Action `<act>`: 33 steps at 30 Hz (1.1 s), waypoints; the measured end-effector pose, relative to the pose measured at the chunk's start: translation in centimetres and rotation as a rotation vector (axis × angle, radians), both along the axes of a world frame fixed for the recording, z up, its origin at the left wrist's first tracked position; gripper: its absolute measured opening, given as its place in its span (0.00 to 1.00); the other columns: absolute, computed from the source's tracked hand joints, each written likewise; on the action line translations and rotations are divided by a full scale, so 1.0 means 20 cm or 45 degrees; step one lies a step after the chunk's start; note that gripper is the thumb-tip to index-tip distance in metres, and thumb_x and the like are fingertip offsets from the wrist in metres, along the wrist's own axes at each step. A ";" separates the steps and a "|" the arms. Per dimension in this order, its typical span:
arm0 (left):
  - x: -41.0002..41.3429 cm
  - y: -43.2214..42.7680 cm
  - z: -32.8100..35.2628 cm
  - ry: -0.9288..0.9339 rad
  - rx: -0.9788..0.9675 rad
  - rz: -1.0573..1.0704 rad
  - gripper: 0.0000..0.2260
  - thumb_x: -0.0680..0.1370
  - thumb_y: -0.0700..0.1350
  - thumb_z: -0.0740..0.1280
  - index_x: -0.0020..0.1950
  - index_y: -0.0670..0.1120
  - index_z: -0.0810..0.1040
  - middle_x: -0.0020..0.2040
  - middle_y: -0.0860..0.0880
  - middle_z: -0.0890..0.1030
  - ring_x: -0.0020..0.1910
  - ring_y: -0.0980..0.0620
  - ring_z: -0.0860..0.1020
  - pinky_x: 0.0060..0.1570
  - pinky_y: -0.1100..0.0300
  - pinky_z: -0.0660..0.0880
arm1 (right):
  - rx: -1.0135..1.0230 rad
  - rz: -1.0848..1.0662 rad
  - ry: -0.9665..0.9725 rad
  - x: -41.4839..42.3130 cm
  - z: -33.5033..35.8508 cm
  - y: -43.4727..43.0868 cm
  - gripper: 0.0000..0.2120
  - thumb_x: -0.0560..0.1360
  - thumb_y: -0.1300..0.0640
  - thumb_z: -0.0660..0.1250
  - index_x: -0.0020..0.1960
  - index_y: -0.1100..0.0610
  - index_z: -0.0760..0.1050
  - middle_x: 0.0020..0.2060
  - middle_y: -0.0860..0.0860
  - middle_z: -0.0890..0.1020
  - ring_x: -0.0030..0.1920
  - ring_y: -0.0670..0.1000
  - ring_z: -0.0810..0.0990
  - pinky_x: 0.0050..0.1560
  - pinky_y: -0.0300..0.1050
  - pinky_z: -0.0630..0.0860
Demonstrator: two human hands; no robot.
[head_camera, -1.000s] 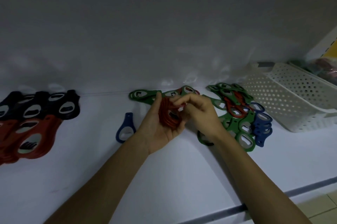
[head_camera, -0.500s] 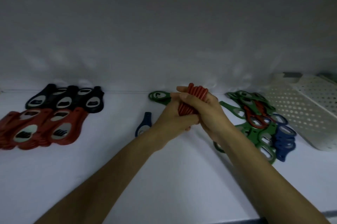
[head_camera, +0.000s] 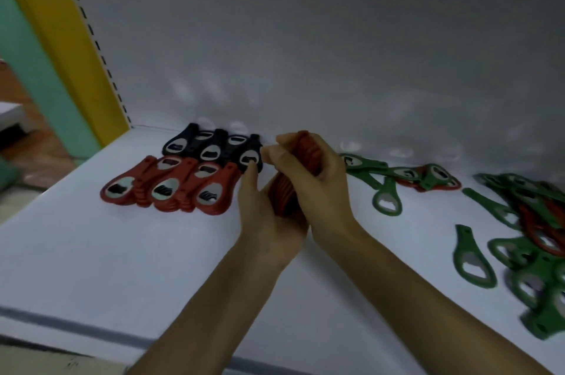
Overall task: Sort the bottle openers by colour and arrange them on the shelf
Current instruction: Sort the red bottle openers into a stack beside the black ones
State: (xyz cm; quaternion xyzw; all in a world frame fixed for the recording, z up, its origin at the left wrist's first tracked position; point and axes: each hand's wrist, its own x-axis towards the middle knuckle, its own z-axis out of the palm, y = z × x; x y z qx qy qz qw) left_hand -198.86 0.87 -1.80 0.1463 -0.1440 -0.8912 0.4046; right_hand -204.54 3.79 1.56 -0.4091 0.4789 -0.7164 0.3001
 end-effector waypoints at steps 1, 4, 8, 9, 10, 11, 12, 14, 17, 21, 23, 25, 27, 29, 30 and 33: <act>0.00 -0.01 0.00 0.020 -0.017 0.016 0.25 0.80 0.57 0.55 0.44 0.42 0.86 0.47 0.46 0.84 0.49 0.50 0.83 0.48 0.58 0.79 | 0.005 0.016 -0.033 0.01 0.00 -0.01 0.05 0.73 0.65 0.69 0.42 0.57 0.79 0.41 0.59 0.84 0.44 0.54 0.84 0.45 0.40 0.79; 0.03 -0.02 0.01 -0.079 -0.172 0.114 0.23 0.80 0.55 0.55 0.43 0.46 0.86 0.46 0.47 0.84 0.49 0.53 0.83 0.51 0.59 0.76 | 0.062 0.039 -0.207 0.00 0.02 -0.04 0.06 0.76 0.62 0.67 0.40 0.57 0.77 0.38 0.57 0.85 0.42 0.53 0.84 0.47 0.44 0.81; 0.08 0.03 -0.03 -0.815 -0.885 0.489 0.13 0.75 0.56 0.67 0.58 0.55 0.77 0.54 0.55 0.81 0.54 0.62 0.79 0.53 0.65 0.75 | 0.209 0.106 -0.789 -0.02 0.03 -0.09 0.09 0.77 0.57 0.66 0.40 0.61 0.76 0.40 0.56 0.84 0.44 0.52 0.83 0.53 0.48 0.79; 0.10 0.04 -0.05 -1.021 -1.089 0.590 0.15 0.74 0.55 0.68 0.59 0.57 0.74 0.54 0.58 0.80 0.53 0.66 0.78 0.50 0.72 0.73 | 0.217 0.132 -0.965 -0.03 0.03 -0.09 0.10 0.78 0.56 0.65 0.40 0.60 0.76 0.40 0.56 0.84 0.45 0.52 0.83 0.53 0.48 0.79; 0.12 0.05 -0.06 -1.164 -1.239 0.683 0.14 0.74 0.53 0.69 0.58 0.60 0.73 0.52 0.62 0.79 0.51 0.69 0.77 0.46 0.77 0.71 | 0.217 0.146 -1.111 -0.03 0.03 -0.09 0.10 0.78 0.56 0.64 0.41 0.59 0.76 0.41 0.56 0.84 0.46 0.52 0.82 0.54 0.48 0.78; 0.14 0.05 -0.05 -1.232 -1.339 0.750 0.13 0.74 0.50 0.69 0.56 0.62 0.72 0.49 0.65 0.79 0.48 0.71 0.76 0.44 0.79 0.69 | 0.215 0.149 -1.213 -0.03 0.03 -0.10 0.09 0.78 0.56 0.64 0.42 0.59 0.75 0.42 0.56 0.85 0.47 0.52 0.82 0.55 0.49 0.77; 0.16 0.05 -0.05 -1.277 -1.419 0.780 0.12 0.75 0.48 0.68 0.54 0.64 0.72 0.45 0.67 0.79 0.46 0.71 0.77 0.43 0.79 0.68 | 0.214 0.150 -1.273 -0.03 0.03 -0.09 0.07 0.78 0.56 0.64 0.44 0.59 0.75 0.43 0.56 0.85 0.48 0.52 0.82 0.54 0.49 0.77; 0.20 0.02 0.00 -1.344 -1.548 0.762 0.10 0.76 0.46 0.67 0.53 0.61 0.75 0.42 0.64 0.80 0.44 0.67 0.78 0.43 0.77 0.70 | 0.226 0.147 -1.269 -0.02 0.01 -0.08 0.06 0.78 0.56 0.65 0.45 0.58 0.73 0.41 0.57 0.85 0.46 0.53 0.83 0.51 0.48 0.79; 0.29 -0.12 0.11 -1.527 -1.850 0.619 0.09 0.76 0.45 0.67 0.56 0.49 0.80 0.43 0.57 0.81 0.40 0.62 0.79 0.43 0.72 0.73 | 0.362 0.076 -0.812 -0.06 -0.03 -0.04 0.09 0.74 0.51 0.69 0.48 0.57 0.77 0.46 0.56 0.83 0.48 0.52 0.83 0.55 0.47 0.79; 0.40 -0.37 0.29 -1.808 -2.056 -0.060 0.09 0.76 0.47 0.67 0.54 0.48 0.81 0.44 0.53 0.84 0.41 0.55 0.81 0.46 0.59 0.79 | 0.460 0.167 0.586 -0.17 -0.02 0.04 0.21 0.71 0.49 0.71 0.63 0.47 0.73 0.55 0.45 0.80 0.54 0.41 0.80 0.56 0.35 0.76; 0.39 -0.42 0.33 -1.741 -2.089 -0.433 0.10 0.76 0.46 0.68 0.56 0.48 0.80 0.45 0.57 0.84 0.43 0.60 0.81 0.46 0.67 0.78 | 0.462 0.376 0.710 -0.17 0.01 0.03 0.14 0.71 0.58 0.73 0.55 0.50 0.79 0.45 0.49 0.85 0.45 0.43 0.84 0.47 0.35 0.80; 0.36 -0.45 0.34 -1.686 -1.972 -0.613 0.11 0.75 0.45 0.68 0.57 0.47 0.80 0.45 0.60 0.83 0.43 0.63 0.82 0.43 0.71 0.77 | 0.556 0.396 0.645 -0.16 0.03 0.00 0.09 0.70 0.62 0.73 0.46 0.50 0.80 0.36 0.48 0.85 0.37 0.43 0.84 0.35 0.33 0.78; 0.37 -0.46 0.33 -1.729 -1.881 -0.533 0.12 0.76 0.45 0.68 0.58 0.46 0.79 0.45 0.56 0.83 0.41 0.59 0.82 0.41 0.69 0.78 | 0.683 0.359 0.403 -0.16 0.01 -0.04 0.05 0.71 0.62 0.72 0.44 0.55 0.81 0.33 0.48 0.85 0.33 0.44 0.84 0.31 0.33 0.76; 0.43 -0.46 0.30 -1.994 -2.276 -0.140 0.09 0.77 0.46 0.66 0.55 0.46 0.81 0.44 0.51 0.83 0.40 0.54 0.81 0.40 0.70 0.75 | 0.791 0.288 0.177 -0.15 -0.04 -0.08 0.03 0.71 0.61 0.72 0.43 0.60 0.81 0.31 0.51 0.85 0.30 0.45 0.82 0.28 0.33 0.75; 0.47 -0.46 0.28 -2.100 -2.519 0.118 0.09 0.78 0.46 0.65 0.55 0.47 0.81 0.44 0.49 0.84 0.40 0.51 0.81 0.37 0.71 0.70 | 0.845 0.246 0.096 -0.13 -0.06 -0.10 0.03 0.71 0.61 0.72 0.42 0.62 0.81 0.31 0.53 0.84 0.28 0.45 0.81 0.27 0.34 0.74; 0.60 -0.42 0.20 -2.275 -2.746 0.227 0.10 0.78 0.46 0.62 0.54 0.51 0.81 0.47 0.49 0.83 0.45 0.48 0.80 0.41 0.61 0.73 | 0.953 0.119 -0.003 -0.08 -0.12 -0.17 0.07 0.70 0.60 0.74 0.42 0.64 0.80 0.34 0.57 0.83 0.29 0.48 0.81 0.28 0.39 0.78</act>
